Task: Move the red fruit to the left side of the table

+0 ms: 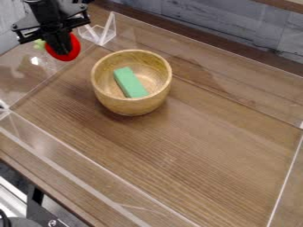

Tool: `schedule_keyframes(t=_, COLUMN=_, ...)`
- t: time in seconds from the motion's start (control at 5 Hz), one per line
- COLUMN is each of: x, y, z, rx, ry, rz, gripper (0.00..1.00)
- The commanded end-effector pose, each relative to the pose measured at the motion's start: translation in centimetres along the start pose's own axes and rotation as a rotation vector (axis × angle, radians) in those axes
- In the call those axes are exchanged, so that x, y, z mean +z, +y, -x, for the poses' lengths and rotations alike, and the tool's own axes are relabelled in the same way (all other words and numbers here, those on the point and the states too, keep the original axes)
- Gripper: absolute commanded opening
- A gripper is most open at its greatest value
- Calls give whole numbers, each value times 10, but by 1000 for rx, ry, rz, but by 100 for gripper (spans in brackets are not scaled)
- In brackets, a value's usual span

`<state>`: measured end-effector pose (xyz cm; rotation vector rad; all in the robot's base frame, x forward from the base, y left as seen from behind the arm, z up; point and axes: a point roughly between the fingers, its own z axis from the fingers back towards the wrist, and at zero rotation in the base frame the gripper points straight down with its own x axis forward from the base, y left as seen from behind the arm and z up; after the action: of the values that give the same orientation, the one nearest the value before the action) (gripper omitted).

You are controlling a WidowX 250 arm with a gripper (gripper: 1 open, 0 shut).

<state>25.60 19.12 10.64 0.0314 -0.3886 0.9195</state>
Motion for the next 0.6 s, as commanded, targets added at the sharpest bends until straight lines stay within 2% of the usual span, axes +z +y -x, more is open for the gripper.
schedule_keyframes(t=0.0, x=0, y=9, z=-24, rx=-4, ry=-58, rz=0, gripper=0)
schedule_keyframes(t=0.2, x=-8, y=8, z=-22, rx=-14, ry=-61, rz=-6, gripper=0)
schedule_keyframes(t=0.4, x=-4, y=1, z=-17, rx=-11, ry=-58, rz=-11, gripper=0)
